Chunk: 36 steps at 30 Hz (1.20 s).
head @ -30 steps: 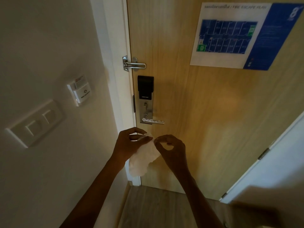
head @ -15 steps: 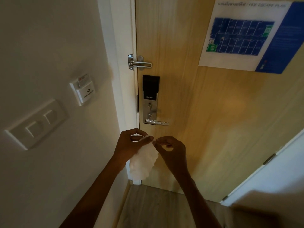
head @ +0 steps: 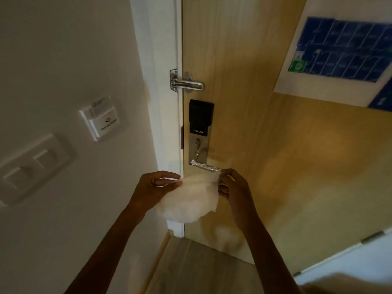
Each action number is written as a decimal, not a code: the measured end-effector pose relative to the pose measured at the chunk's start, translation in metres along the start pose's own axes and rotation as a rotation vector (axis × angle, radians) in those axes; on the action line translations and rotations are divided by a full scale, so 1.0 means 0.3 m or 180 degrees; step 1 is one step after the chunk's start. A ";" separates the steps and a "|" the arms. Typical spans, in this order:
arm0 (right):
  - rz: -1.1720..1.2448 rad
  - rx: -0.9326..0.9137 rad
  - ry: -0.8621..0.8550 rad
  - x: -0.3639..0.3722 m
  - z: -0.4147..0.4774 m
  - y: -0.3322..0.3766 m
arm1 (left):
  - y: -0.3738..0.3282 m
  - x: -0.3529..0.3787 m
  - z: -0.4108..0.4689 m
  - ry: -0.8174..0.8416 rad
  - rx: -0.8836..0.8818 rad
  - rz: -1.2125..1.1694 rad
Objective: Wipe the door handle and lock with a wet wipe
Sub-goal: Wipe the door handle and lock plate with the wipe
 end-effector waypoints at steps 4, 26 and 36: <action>-0.0182 -0.0047 0.0145 0.013 0.042 0.020 | 0.034 0.017 0.019 -0.0085 -0.0144 -0.0168; -0.1689 -0.0974 0.0316 0.129 0.180 0.067 | 0.169 0.196 0.256 0.1915 0.0124 0.0289; -0.1937 0.0724 0.0392 -0.010 0.235 -0.019 | 0.112 0.220 0.298 0.1985 0.0316 0.0081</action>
Point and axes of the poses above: each hand's wrist, its own z-axis towards the middle knuckle, its own x-axis out of the palm, y = z × x, the point moved 3 cm from there along z, towards the middle knuckle, and after that the axes turned 10 degrees about -y, right-handed, at the moved point
